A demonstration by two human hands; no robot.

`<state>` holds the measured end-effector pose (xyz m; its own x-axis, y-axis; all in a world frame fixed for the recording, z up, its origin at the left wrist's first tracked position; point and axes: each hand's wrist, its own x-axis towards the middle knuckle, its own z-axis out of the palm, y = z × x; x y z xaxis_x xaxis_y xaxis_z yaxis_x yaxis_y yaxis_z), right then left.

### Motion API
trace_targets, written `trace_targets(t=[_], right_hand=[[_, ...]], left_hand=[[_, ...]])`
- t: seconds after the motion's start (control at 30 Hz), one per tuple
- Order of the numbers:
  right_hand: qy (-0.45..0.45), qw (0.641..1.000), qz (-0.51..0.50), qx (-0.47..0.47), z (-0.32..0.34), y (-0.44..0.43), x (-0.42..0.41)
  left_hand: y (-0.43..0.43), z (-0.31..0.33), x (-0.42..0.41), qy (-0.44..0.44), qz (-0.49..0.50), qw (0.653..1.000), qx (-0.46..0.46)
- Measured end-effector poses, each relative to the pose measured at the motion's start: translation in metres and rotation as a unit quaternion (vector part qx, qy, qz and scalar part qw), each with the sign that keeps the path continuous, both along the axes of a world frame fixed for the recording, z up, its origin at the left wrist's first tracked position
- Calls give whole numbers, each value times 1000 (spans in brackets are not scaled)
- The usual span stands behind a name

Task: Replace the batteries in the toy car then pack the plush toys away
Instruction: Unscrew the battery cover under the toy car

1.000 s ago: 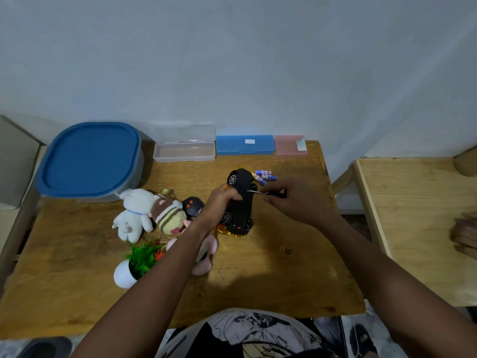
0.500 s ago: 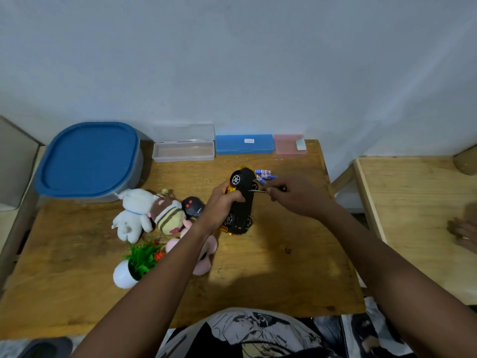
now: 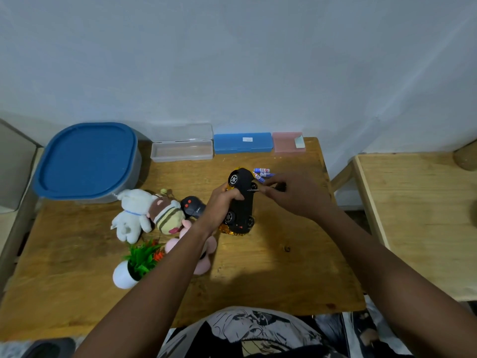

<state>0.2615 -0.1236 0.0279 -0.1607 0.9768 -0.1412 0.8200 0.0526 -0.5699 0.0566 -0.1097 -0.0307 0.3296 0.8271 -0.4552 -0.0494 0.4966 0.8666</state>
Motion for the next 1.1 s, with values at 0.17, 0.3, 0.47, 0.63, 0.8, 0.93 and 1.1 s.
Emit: trace_targets(t=[0.17, 0.3, 0.47, 0.63, 0.8, 0.93, 1.1], right_hand=[[10, 1000, 12, 5, 3, 1, 0], [17, 1000, 18, 7, 5, 2, 2], [12, 1000, 21, 16, 3, 2, 5], [36, 999, 11, 37, -1, 5, 6], [93, 995, -33, 26, -6, 4, -7], [111, 989, -73, 59, -14, 0, -26], [108, 988, -87, 73, -18, 2, -36]], left_hand=[[-1, 1, -1, -15, 3, 1000, -7], [-1, 1, -2, -23, 13, 999, -25], [-4, -4, -3, -38, 21, 998, -51], [-4, -2, -4, -89, 20, 994, -64], [-4, 0, -2, -93, 16, 993, -64], [-5, 2, -1, -96, 8, 993, -70], [-6, 5, -1, -103, 3, 992, -72]])
